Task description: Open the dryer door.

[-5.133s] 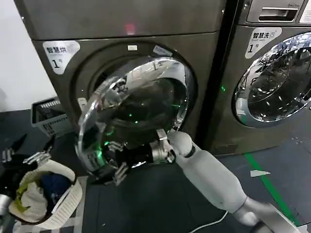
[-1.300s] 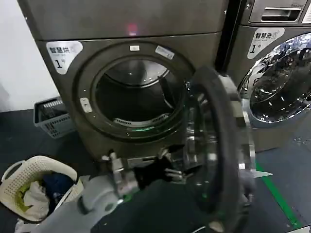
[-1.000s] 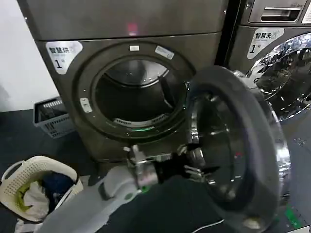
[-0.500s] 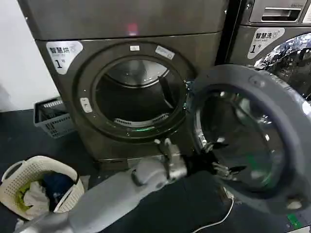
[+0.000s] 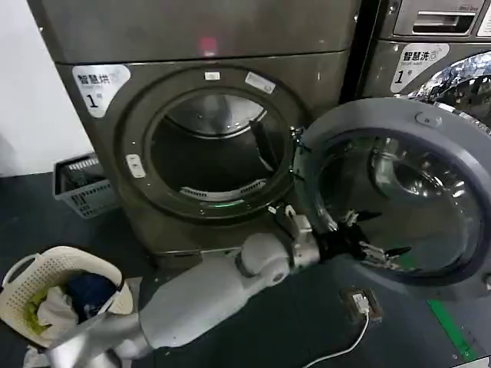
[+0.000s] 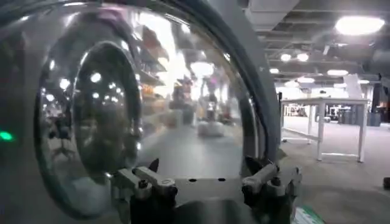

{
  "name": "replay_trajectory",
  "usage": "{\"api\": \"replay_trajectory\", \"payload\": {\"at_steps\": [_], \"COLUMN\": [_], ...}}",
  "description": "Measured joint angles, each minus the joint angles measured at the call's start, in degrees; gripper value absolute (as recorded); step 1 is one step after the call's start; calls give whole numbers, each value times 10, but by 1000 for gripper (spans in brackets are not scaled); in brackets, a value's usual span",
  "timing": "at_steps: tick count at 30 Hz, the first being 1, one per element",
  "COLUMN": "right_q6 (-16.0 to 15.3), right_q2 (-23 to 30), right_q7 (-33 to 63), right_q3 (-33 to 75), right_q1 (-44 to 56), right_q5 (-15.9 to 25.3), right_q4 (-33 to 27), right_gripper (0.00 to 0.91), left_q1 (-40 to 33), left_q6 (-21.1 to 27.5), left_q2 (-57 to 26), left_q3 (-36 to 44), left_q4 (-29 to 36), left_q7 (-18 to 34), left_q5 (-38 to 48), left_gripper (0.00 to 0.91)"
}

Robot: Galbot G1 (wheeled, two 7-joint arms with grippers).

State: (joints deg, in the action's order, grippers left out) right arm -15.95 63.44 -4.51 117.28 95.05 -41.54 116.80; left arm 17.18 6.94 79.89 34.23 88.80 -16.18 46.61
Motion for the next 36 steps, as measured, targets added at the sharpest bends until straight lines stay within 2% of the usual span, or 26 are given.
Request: {"api": "replay_trajectory", "payload": {"at_steps": [13,21,31,36], "right_q6": [7,7,9,14], "right_q2": [-3,-4,-11,-11], "right_q7": [-7,-11,-13,-15], "right_q3": [8,12,8,8], "right_q1": [6,9,9,9], "right_q5": [1,1,0,0], "right_q4": [0,-1,-5,-5], "right_gripper": [907,907,907,907], "left_q1": [-8,-11,3,9], "left_q6": [-19,-52,-149,-220], "left_q2": [46,64,48,25], "left_q3": [16,19,22,31], "left_q4": [-49,-70,-60,-41], "left_q7": [13,30,62,76], "left_q5": [-20,-30,-72,-70], "left_gripper": [907,907,907,907]}}
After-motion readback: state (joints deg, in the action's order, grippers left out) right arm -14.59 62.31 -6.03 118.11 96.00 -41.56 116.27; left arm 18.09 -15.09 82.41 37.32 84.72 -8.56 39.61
